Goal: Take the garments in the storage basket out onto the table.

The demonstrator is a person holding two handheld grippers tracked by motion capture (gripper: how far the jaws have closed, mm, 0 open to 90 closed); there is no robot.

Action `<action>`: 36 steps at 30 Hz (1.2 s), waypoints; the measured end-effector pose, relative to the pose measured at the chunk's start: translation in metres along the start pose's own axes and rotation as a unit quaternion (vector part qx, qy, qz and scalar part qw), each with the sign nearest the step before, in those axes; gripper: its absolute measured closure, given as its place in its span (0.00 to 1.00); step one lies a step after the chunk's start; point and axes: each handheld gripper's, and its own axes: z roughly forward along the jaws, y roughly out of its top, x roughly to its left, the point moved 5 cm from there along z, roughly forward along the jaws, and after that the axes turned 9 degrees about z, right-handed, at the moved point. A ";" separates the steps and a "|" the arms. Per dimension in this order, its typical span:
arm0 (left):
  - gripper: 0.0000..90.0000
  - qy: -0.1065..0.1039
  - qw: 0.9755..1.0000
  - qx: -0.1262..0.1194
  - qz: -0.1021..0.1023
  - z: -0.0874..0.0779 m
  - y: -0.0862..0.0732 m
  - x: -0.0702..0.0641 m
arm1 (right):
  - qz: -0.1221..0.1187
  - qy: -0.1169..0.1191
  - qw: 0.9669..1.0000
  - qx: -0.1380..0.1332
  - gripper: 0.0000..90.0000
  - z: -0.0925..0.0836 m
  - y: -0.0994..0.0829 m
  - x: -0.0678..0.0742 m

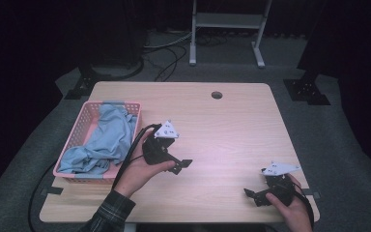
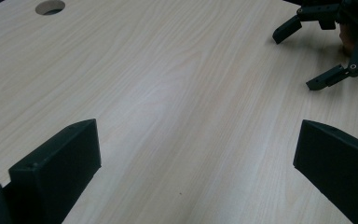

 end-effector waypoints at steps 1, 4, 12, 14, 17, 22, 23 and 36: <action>0.00 -0.001 1.000 0.002 -0.001 -0.001 0.001 0.001 | 0.000 0.000 1.000 0.000 0.00 0.000 0.000 0.000; 0.00 0.003 1.000 0.000 0.000 -0.003 0.004 0.005 | 0.000 0.000 1.000 0.000 0.00 0.000 0.000 0.000; 0.00 0.013 1.000 -0.004 -0.005 -0.011 0.013 0.016 | 0.000 0.000 1.000 0.000 0.00 0.000 0.000 0.000; 0.00 0.014 1.000 -0.003 -0.003 -0.013 0.015 0.018 | 0.000 0.000 1.000 0.000 0.00 0.000 0.000 0.000; 0.00 0.012 1.000 -0.005 -0.005 -0.014 0.017 0.020 | 0.000 0.000 1.000 0.001 0.00 0.000 0.000 0.000; 0.00 0.019 1.000 0.000 -0.011 -0.019 0.017 0.027 | 0.000 0.000 1.000 0.000 0.00 0.000 0.000 0.000; 0.00 0.019 1.000 0.000 -0.011 -0.019 0.017 0.027 | 0.000 0.000 1.000 0.000 0.00 0.000 0.000 0.000; 0.00 0.037 0.999 -0.011 -0.036 -0.038 0.003 0.045 | 0.000 0.000 1.000 0.001 0.00 0.000 0.000 0.000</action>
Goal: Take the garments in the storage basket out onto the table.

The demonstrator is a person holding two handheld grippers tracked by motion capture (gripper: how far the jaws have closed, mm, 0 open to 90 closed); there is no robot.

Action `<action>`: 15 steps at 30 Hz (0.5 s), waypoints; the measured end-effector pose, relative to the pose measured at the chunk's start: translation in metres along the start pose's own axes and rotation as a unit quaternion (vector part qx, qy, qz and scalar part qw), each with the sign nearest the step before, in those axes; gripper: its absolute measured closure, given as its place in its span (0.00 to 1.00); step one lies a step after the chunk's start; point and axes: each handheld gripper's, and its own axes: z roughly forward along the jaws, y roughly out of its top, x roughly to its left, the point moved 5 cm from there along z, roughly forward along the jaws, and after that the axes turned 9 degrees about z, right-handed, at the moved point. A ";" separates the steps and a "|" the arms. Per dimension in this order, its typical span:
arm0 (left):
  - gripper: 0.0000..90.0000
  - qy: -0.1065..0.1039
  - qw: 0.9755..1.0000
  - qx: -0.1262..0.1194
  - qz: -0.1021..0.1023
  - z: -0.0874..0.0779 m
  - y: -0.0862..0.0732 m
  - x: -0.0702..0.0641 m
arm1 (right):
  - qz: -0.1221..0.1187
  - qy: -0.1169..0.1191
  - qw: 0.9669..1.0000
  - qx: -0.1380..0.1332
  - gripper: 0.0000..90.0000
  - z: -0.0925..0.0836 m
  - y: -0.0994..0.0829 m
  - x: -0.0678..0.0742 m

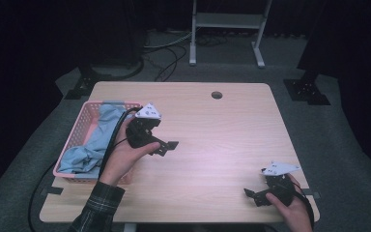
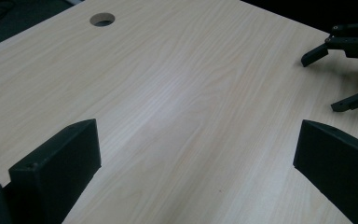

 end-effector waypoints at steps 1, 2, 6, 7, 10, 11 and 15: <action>0.00 0.003 1.000 0.000 -0.001 -0.002 -0.001 0.002 | 0.000 0.000 1.000 0.000 0.00 0.000 0.000 0.000; 0.00 0.005 1.000 -0.002 -0.005 -0.005 -0.003 0.005 | 0.000 0.000 1.000 0.000 0.00 0.000 0.000 0.000; 0.00 0.011 1.000 -0.002 -0.008 -0.009 -0.006 0.009 | 0.000 0.000 1.000 -0.001 0.00 0.000 0.000 0.000; 0.00 0.013 1.000 -0.002 -0.010 -0.010 -0.007 0.010 | 0.000 0.000 1.000 -0.001 0.00 0.000 0.000 0.000; 0.00 0.018 1.000 -0.002 -0.011 -0.014 -0.009 0.013 | 0.000 0.000 1.000 0.000 0.00 0.000 0.000 0.000; 0.00 0.025 1.000 -0.003 -0.013 -0.017 -0.010 0.016 | 0.000 0.000 1.000 0.000 0.00 0.000 0.000 0.000; 0.00 0.034 0.999 -0.003 -0.017 -0.023 -0.013 0.021 | 0.000 0.000 1.000 0.000 0.00 0.000 0.000 0.000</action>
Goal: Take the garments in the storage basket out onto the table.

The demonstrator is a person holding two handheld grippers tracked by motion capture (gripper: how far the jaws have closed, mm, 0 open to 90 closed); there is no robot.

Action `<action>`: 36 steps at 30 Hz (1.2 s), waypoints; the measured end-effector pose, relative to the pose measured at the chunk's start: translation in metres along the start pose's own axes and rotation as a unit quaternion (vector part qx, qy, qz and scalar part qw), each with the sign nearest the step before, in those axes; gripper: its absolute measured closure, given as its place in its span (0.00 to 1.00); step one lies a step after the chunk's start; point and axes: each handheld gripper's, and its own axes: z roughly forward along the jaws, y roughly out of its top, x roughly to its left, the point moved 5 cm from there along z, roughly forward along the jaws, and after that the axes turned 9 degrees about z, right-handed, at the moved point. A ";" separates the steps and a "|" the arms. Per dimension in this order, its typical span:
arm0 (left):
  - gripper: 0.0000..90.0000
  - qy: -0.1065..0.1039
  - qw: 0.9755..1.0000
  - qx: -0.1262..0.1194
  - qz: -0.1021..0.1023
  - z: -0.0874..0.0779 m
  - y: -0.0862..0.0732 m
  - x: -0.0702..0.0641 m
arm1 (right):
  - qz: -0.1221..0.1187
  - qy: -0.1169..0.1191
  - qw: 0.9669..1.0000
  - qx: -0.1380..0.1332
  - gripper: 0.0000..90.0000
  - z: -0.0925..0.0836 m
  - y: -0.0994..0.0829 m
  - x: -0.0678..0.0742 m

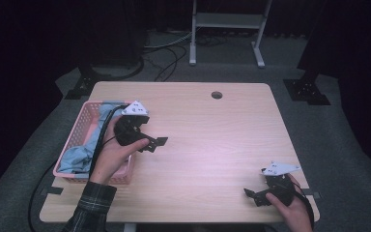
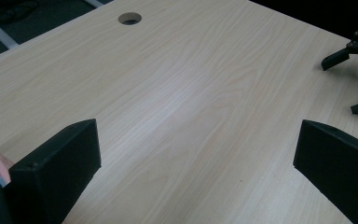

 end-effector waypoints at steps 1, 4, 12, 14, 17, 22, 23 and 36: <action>0.00 0.004 1.000 0.000 -0.002 -0.002 -0.001 0.003 | 0.000 0.000 1.000 0.000 0.00 0.000 0.000 0.000; 0.00 0.009 1.000 -0.002 -0.009 -0.008 -0.005 0.007 | 0.000 0.000 1.000 0.000 0.00 0.000 0.000 0.000; 0.00 0.025 0.999 -0.009 -0.019 -0.023 -0.012 0.020 | 0.000 0.000 1.000 0.000 0.00 0.000 0.000 0.000; 0.00 0.026 0.999 -0.008 -0.019 -0.025 -0.014 0.023 | 0.000 0.000 1.000 0.000 0.00 0.000 0.000 0.000; 0.00 0.030 0.999 -0.006 -0.021 -0.028 -0.017 0.026 | -0.001 0.000 1.000 0.000 0.00 0.000 0.000 0.000; 0.00 0.032 0.999 -0.002 -0.021 -0.032 -0.021 0.029 | -0.001 0.000 1.000 0.000 0.00 0.000 0.000 0.000; 0.00 0.034 0.999 -0.001 -0.020 -0.033 -0.022 0.030 | -0.001 0.000 1.000 0.000 0.00 0.000 0.000 0.000; 0.00 0.054 0.998 -0.006 -0.038 -0.049 -0.035 0.046 | -0.001 0.000 1.000 0.000 0.00 0.000 0.000 0.000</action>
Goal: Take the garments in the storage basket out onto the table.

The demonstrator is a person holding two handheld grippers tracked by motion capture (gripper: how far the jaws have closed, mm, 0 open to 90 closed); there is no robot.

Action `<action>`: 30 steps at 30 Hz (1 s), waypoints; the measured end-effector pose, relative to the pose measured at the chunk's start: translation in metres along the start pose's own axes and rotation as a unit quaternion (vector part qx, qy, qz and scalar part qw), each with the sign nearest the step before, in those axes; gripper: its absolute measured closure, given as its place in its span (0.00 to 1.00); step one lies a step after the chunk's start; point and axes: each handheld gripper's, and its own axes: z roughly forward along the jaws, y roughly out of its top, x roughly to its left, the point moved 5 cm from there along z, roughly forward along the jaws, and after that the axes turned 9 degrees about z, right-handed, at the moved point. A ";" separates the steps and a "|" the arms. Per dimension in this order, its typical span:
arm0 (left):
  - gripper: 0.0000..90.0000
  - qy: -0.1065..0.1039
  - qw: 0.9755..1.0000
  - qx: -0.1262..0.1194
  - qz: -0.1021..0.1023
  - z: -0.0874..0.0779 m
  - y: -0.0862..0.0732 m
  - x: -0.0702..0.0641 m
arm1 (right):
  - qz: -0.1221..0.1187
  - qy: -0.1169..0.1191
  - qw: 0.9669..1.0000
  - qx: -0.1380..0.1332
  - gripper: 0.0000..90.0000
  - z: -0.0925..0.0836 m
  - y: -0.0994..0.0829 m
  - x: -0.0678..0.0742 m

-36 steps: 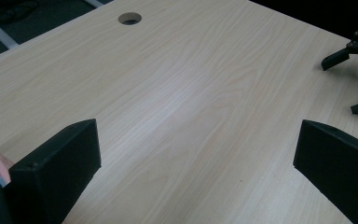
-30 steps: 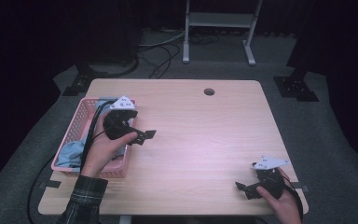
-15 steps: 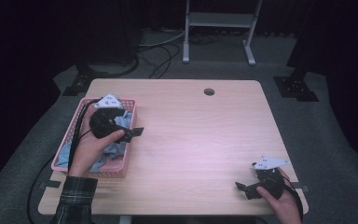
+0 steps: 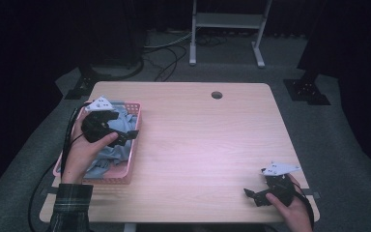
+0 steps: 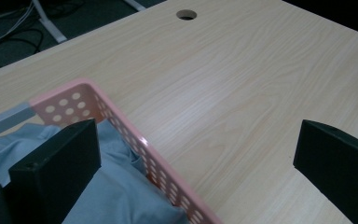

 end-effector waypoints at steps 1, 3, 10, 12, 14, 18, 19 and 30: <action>0.00 0.002 1.000 0.000 -0.002 -0.001 -0.001 0.001 | -0.001 0.000 1.000 0.000 0.00 0.000 0.000 0.000; 0.00 0.007 1.000 0.000 -0.005 -0.003 -0.003 0.005 | -0.001 0.000 1.000 0.000 0.00 0.000 0.000 0.000; 0.00 0.017 1.000 0.000 -0.012 -0.007 -0.009 0.012 | -0.001 0.000 1.000 0.001 0.00 0.000 0.000 0.000; 0.00 0.018 1.000 0.000 -0.011 -0.008 -0.011 0.014 | -0.001 0.000 1.000 0.000 0.00 0.000 0.000 0.000; 0.00 0.022 1.000 0.000 -0.012 -0.010 -0.013 0.016 | 0.000 0.000 1.000 0.000 0.00 0.000 0.000 0.000; 0.00 0.027 0.999 0.000 -0.016 -0.013 -0.017 0.020 | -0.001 0.000 1.000 0.000 0.00 0.000 0.000 0.000; 0.00 0.028 0.999 -0.001 -0.016 -0.013 -0.017 0.021 | -0.001 0.000 1.000 0.000 0.00 0.000 0.000 0.000; 0.00 0.041 0.999 0.006 -0.023 -0.013 -0.025 0.028 | -0.001 0.000 1.000 0.000 0.00 0.000 0.000 0.000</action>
